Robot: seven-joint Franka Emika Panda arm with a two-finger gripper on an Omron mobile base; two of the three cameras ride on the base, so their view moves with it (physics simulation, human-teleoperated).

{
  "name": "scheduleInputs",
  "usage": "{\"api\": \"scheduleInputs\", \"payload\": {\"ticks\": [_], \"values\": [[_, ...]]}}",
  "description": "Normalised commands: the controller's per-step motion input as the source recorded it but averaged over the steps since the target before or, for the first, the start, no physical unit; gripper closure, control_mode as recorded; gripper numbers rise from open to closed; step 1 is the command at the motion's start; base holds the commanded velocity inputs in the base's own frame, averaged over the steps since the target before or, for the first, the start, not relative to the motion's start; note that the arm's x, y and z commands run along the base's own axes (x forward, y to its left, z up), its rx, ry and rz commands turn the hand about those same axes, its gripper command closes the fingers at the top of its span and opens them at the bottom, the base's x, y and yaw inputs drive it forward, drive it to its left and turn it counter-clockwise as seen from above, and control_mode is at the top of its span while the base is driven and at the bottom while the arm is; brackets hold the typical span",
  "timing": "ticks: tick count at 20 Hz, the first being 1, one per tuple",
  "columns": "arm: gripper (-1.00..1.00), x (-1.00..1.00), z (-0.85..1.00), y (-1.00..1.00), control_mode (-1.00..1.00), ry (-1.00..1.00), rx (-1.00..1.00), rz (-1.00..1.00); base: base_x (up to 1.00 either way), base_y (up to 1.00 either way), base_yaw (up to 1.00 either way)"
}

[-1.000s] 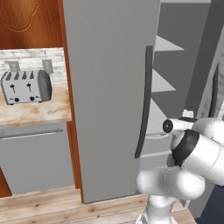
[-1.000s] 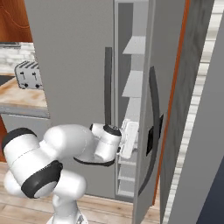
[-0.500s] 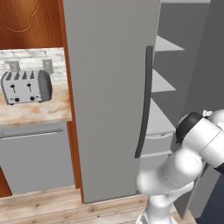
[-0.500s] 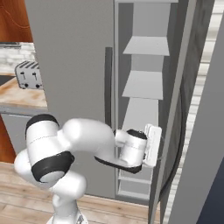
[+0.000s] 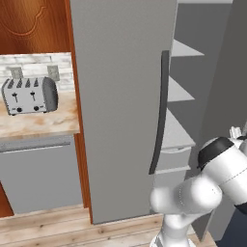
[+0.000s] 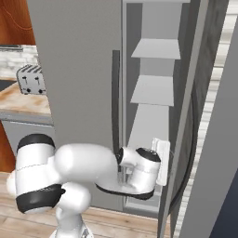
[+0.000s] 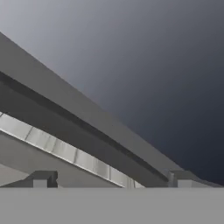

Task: Place one of the steaks on the plate and the other in the bowl. Then place the bowl in the fridge.

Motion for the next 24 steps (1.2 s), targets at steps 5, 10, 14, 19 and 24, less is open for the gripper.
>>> {"api": "scheduleInputs", "payload": {"ticks": [5, 10, 14, 19, 24], "values": [[-1.0, -0.13, 0.19, 0.77, -1.0, 0.12, 0.03, -0.03, 0.0, 0.0, 0.0], [-1.0, 0.03, 0.85, 0.81, -1.0, 0.09, 0.01, -0.03, 0.0, 0.0, 0.0], [-1.0, 0.39, 0.25, 0.61, -1.0, 0.05, 0.19, -0.35, 0.0, 0.0, 0.0], [-1.0, 0.7, 0.03, 0.54, -1.0, -0.18, 0.4, -0.43, 0.0, 0.0, 0.0], [-1.0, 0.69, 0.26, 0.67, -1.0, -0.22, 0.28, -0.37, 0.0, 0.0, 0.0]]}}
